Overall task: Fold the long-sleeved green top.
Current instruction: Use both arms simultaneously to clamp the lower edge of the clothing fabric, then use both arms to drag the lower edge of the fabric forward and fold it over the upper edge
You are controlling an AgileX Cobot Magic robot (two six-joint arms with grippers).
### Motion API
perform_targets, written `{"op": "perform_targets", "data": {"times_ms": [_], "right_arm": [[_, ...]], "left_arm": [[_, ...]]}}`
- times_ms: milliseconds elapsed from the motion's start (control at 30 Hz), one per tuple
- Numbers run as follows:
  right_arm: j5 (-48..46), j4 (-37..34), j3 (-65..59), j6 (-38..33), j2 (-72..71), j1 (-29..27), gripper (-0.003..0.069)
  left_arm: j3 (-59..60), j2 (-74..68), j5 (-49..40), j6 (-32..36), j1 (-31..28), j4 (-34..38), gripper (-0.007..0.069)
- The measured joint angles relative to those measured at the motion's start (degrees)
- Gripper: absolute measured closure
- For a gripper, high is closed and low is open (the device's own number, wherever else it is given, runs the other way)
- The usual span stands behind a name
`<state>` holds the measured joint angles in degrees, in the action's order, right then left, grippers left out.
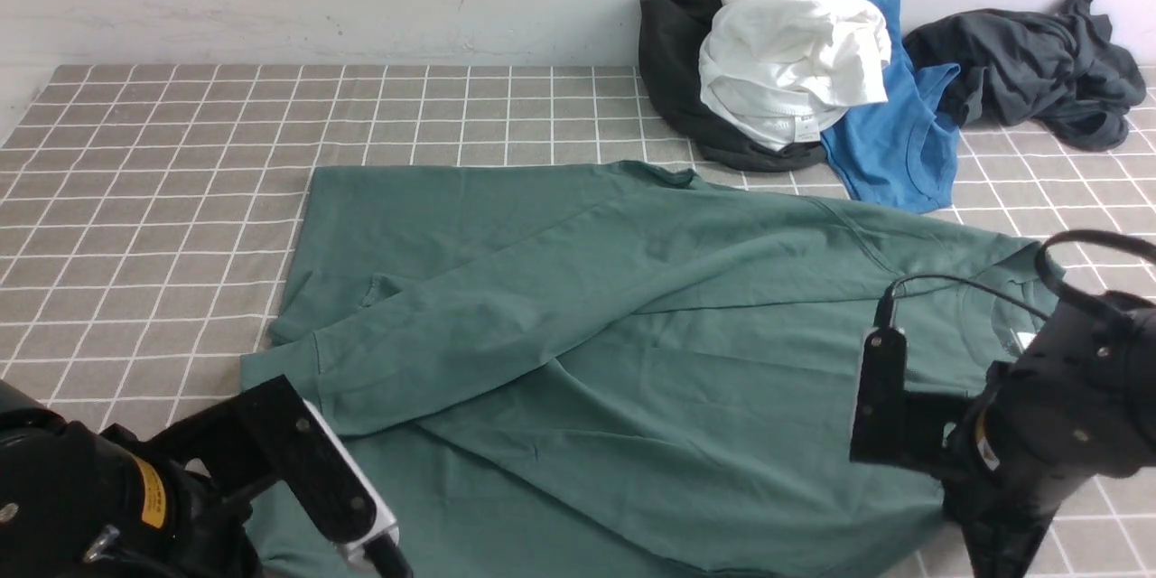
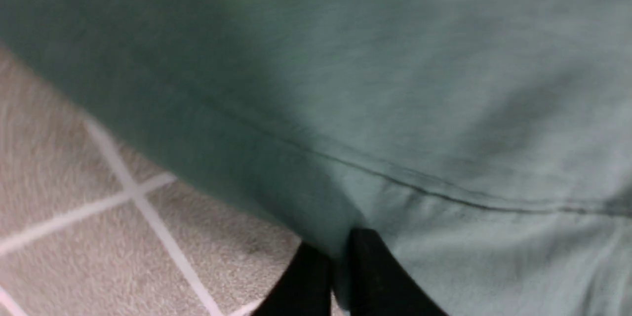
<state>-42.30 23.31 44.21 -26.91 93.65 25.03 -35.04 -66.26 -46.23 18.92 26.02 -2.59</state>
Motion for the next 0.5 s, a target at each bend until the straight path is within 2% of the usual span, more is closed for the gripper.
{"op": "perform_targets", "data": {"times_ms": [100, 233, 367, 400, 467, 500], "right_arm": [[-5.1, -0.7, 5.4, 6.4, -1.3, -0.1, 0.0661], [-6.7, -1.1, 11.2, 7.5, -1.1, -1.7, 0.0662], [-4.5, -1.7, 18.3, 7.9, 0.6, -6.3, 0.0662], [-1.1, -2.7, 23.3, 7.9, 3.5, -9.2, 0.0662], [0.3, -3.3, 25.8, 7.9, 5.3, -10.4, 0.0662], [3.1, -4.2, 29.9, 7.4, 8.1, -11.9, 0.0662]], "left_arm": [[-5.3, -0.4, -0.1, -11.0, -1.1, -2.9, 0.0622], [-13.9, -3.1, -0.1, -18.9, -5.6, -5.2, 0.0622], [-24.7, -10.1, 2.0, -20.6, -11.4, -6.0, 0.0622], [-31.0, -15.7, 4.2, -20.6, -13.8, -6.0, 0.0622], [-34.6, -19.1, 5.4, -20.5, -14.9, -6.1, 0.0622], [-41.4, -25.9, 7.3, -20.3, -16.3, -6.1, 0.0622]]}}
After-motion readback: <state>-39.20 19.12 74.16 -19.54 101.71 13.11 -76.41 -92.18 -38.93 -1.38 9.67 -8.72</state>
